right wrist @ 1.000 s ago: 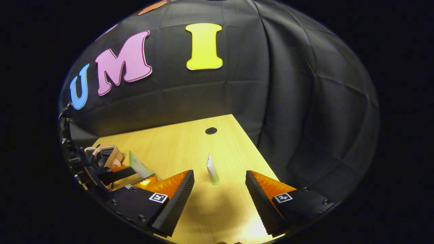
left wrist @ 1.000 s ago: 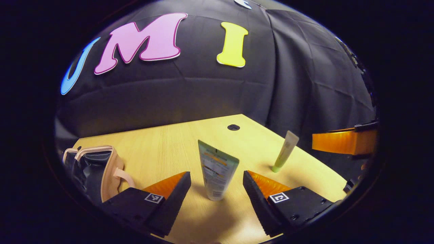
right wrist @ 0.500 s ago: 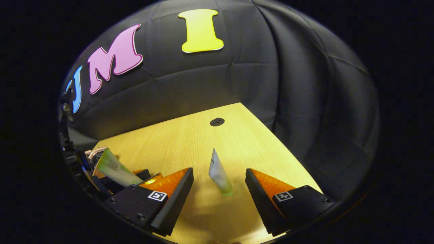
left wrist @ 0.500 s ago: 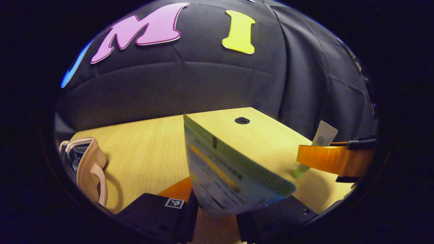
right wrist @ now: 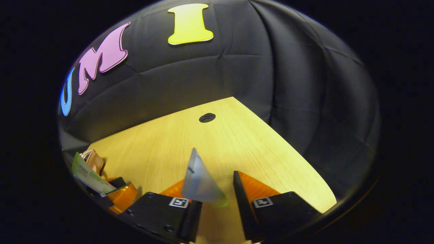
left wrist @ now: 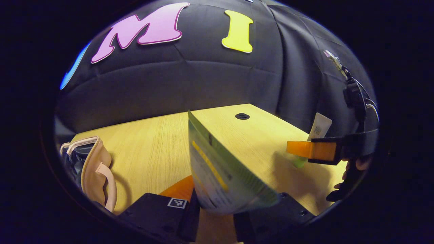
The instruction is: First open the suitcase, pack the skin care products into it, and then close the suitcase.
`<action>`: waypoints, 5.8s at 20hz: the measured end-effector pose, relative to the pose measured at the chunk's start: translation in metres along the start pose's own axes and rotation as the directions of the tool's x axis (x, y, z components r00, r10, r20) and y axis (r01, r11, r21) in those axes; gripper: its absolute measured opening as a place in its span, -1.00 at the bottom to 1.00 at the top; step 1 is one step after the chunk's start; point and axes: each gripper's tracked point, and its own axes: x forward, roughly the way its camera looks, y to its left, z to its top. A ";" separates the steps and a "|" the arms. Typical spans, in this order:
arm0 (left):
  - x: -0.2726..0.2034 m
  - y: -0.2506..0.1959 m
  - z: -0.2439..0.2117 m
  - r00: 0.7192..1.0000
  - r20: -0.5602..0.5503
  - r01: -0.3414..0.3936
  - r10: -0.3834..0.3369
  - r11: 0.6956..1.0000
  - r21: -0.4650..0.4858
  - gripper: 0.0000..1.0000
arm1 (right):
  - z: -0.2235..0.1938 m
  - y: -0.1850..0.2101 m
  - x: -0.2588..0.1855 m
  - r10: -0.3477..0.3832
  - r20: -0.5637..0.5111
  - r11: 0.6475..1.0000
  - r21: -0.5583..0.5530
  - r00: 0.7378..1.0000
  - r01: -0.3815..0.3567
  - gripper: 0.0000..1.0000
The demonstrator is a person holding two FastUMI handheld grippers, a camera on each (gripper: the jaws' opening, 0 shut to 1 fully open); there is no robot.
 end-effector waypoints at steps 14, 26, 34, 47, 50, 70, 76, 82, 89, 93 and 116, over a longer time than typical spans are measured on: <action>-0.078 0.016 0.060 0.991 0.133 0.046 -0.035 0.995 -0.084 -0.02 | 0.042 0.037 -0.119 0.078 0.080 0.987 -0.150 0.994 -0.065 -0.42; -0.209 0.284 -0.006 0.939 -0.201 -0.312 0.279 0.938 -0.151 -0.02 | 0.043 0.185 -0.258 0.296 0.038 0.933 -0.224 0.954 -0.280 -0.43; -0.156 0.335 -0.102 0.831 -0.552 -0.184 0.069 0.970 -0.156 -0.07 | 0.014 0.258 -0.288 0.379 -0.020 0.889 -0.268 0.925 -0.370 -0.60; -0.189 0.348 -0.046 0.895 -0.413 -0.272 0.170 0.941 -0.201 0.98 | 0.003 0.310 -0.268 0.382 -0.125 0.884 -0.239 0.916 -0.401 -0.43; -0.249 0.363 -0.008 0.930 -0.272 -0.310 0.247 0.926 -0.216 0.97 | -0.003 0.338 -0.255 0.392 -0.171 0.874 -0.238 0.904 -0.424 -0.43; -0.435 0.433 -0.090 0.886 -0.280 -0.447 0.369 0.839 -0.309 0.97 | -0.188 0.446 -0.125 0.051 -0.602 0.894 -0.328 0.797 -0.305 -0.55; -0.443 0.478 -0.094 0.840 -0.283 -0.539 0.463 0.777 -0.327 0.97 | -0.127 0.466 -0.156 0.195 -0.479 0.910 -0.237 0.856 -0.340 0.70; -0.423 0.580 -0.088 0.816 -0.253 -0.578 0.519 0.745 -0.333 0.96 | -0.036 0.425 -0.224 0.327 -0.237 0.893 -0.237 0.915 -0.381 0.94; -0.369 0.687 -0.089 0.839 -0.306 -0.543 0.449 0.675 -0.499 0.90 | 0.000 0.301 -0.299 0.199 -0.048 0.927 -0.315 0.979 -0.204 0.94; -0.322 0.702 -0.104 0.881 -0.337 -0.470 0.333 0.529 -0.707 0.67 | 0.004 0.224 -0.326 0.052 -0.044 0.958 -0.279 0.998 -0.062 0.94; -0.380 0.649 0.060 0.928 -0.084 -0.364 0.364 0.829 -0.424 -0.88 | 0.013 0.127 -0.345 -0.053 -0.013 0.988 -0.148 0.999 0.051 0.97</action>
